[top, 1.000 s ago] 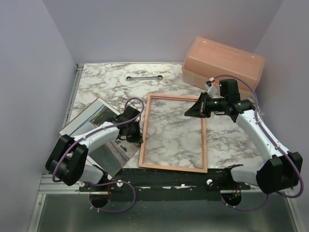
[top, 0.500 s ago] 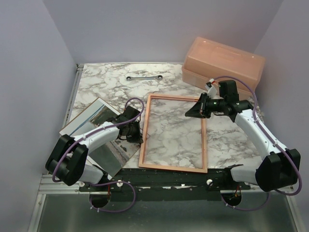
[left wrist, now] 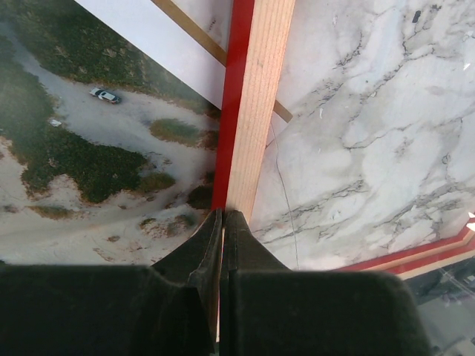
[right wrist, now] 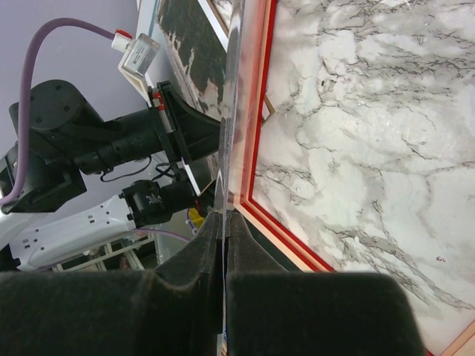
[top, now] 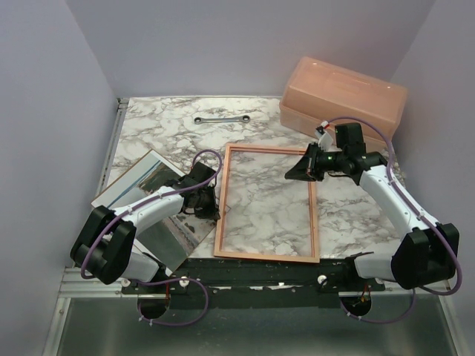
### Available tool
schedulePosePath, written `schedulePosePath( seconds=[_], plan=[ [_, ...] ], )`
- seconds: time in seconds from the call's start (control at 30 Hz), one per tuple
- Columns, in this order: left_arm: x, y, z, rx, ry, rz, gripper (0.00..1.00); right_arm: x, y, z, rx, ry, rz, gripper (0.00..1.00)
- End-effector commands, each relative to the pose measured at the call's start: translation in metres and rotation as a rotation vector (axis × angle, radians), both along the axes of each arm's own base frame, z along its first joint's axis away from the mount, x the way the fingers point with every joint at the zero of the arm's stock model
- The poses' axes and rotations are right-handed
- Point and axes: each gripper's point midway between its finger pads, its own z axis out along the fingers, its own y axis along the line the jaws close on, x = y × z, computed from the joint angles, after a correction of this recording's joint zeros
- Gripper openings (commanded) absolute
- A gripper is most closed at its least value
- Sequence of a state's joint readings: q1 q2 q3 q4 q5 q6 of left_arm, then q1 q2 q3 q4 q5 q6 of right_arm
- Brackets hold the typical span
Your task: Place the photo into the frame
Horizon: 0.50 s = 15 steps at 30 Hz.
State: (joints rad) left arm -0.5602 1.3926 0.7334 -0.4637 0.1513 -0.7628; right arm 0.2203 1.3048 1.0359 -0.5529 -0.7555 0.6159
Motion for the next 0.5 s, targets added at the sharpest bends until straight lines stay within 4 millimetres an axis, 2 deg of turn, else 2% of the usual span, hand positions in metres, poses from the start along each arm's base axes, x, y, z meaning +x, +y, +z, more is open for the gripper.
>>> schedulePosePath(
  seconds=[0.0,0.37,0.47],
  plan=[
    [-0.018,0.036,-0.035,0.185,0.074,0.004,0.03,-0.002,0.000,-0.008,-0.026,0.025,0.030,0.00],
    [-0.019,0.039,-0.035,0.197,0.074,0.003,0.03,-0.003,-0.019,-0.021,-0.176,0.041,0.014,0.01],
    [-0.018,0.039,-0.035,0.197,0.073,0.002,0.03,-0.007,-0.014,-0.020,-0.145,0.047,0.048,0.01]
  ],
)
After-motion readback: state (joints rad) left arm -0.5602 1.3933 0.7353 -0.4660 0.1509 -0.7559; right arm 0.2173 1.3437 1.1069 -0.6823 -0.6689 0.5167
